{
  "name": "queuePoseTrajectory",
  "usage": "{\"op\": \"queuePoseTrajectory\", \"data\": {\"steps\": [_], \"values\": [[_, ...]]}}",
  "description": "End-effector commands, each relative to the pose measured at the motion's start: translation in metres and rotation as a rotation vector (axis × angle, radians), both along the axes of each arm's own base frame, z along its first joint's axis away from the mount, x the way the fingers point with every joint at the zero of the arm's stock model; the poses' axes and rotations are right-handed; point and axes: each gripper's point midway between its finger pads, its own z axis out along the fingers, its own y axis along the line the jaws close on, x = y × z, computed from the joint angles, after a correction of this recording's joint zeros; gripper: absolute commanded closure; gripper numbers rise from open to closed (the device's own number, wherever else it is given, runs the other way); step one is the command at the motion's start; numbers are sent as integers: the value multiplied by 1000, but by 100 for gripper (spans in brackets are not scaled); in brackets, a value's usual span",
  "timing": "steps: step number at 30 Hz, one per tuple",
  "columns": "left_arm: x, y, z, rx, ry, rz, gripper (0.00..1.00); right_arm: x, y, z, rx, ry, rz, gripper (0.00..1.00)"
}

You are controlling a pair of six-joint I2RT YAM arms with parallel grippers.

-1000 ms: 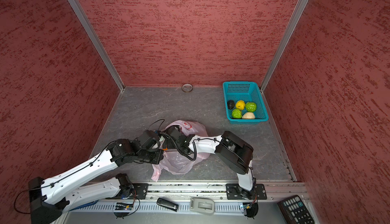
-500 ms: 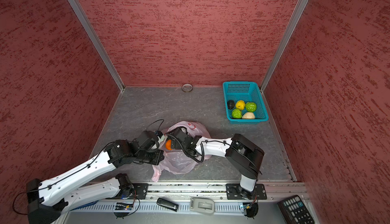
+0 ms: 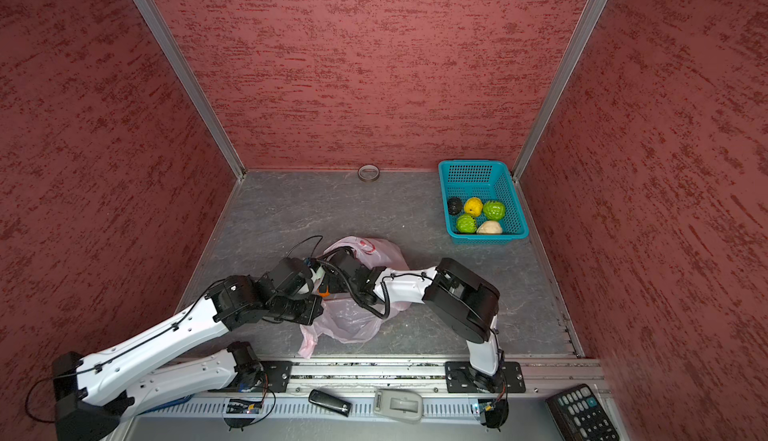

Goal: Untie the knot of the plastic bag and take out the fruit
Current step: 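Lower the right gripper onto the orange and close on it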

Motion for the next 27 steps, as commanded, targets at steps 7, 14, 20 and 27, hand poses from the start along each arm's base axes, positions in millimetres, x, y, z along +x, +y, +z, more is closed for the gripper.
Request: {"op": "queuePoseTrajectory", "data": {"steps": [7, 14, 20, 27], "values": [[1, -2, -1, -9, -6, -12, 100, -13, 28, -14, -60, 20, 103, 6], [2, -1, -1, 1, -8, -3, 100, -16, -3, -47, -279, 45, 56, 5], [2, -5, -1, -23, -5, -4, 100, 2, -71, -46, -355, 39, -124, 8], [2, -22, 1, -56, -3, -43, 100, -3, -112, -41, -359, 28, -189, 13]]}}
